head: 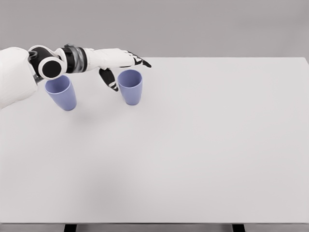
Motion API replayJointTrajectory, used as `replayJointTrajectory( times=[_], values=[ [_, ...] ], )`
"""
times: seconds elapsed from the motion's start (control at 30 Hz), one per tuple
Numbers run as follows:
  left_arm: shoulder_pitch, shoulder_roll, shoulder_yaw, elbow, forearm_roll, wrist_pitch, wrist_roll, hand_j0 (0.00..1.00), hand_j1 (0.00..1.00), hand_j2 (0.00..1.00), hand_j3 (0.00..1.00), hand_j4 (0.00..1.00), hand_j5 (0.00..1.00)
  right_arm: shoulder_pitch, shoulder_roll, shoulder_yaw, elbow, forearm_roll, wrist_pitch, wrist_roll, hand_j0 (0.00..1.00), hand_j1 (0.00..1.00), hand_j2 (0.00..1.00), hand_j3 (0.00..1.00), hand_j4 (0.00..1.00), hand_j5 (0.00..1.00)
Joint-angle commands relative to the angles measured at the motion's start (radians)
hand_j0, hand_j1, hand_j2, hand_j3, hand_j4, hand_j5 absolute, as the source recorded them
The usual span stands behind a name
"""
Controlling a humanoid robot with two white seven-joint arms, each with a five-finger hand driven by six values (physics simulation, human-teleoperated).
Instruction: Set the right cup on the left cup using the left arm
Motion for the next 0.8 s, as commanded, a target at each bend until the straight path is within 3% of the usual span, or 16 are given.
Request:
replayJointTrajectory(
  times=[0.0, 0.77],
  values=[
    [0.000, -0.007, 0.001, 0.003, 0.002, 0.001, 0.005, 1.00, 1.00, 1.00, 1.00, 1.00, 1.00, 0.000, 0.000, 0.000, 0.000, 0.002, -0.002, 0.000, 1.00, 1.00, 1.00, 1.00, 1.00, 1.00],
    [0.023, -0.007, -0.020, 0.015, -0.012, 0.010, 0.055, 0.97, 0.97, 0.97, 0.97, 0.97, 0.97, 0.000, 0.000, 0.000, 0.000, 0.002, -0.002, 0.000, 1.00, 1.00, 1.00, 1.00, 1.00, 1.00]
  ],
)
